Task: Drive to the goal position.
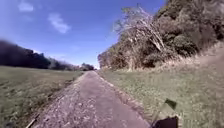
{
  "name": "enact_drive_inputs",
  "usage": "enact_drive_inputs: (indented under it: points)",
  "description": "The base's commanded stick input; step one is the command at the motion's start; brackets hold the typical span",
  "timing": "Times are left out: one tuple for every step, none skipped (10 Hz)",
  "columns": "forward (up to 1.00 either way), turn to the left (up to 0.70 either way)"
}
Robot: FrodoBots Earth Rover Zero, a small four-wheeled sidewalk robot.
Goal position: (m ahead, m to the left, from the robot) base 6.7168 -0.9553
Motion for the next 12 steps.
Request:
enact_drive_inputs:
  points:
    - [0.7, 0.35]
    - [0.7, 0.35]
    - [0.7, 0.35]
    - [0.7, 0.35]
    - [0.7, 0.23]
    - [0.7, 0.08]
    - [0.7, 0.2]
    - [0.7, 0.29]
    - [0.7, 0.29]
    - [0.7, 0.15]
    - [0.7, 0.0]
    - [0.7, 0.0]
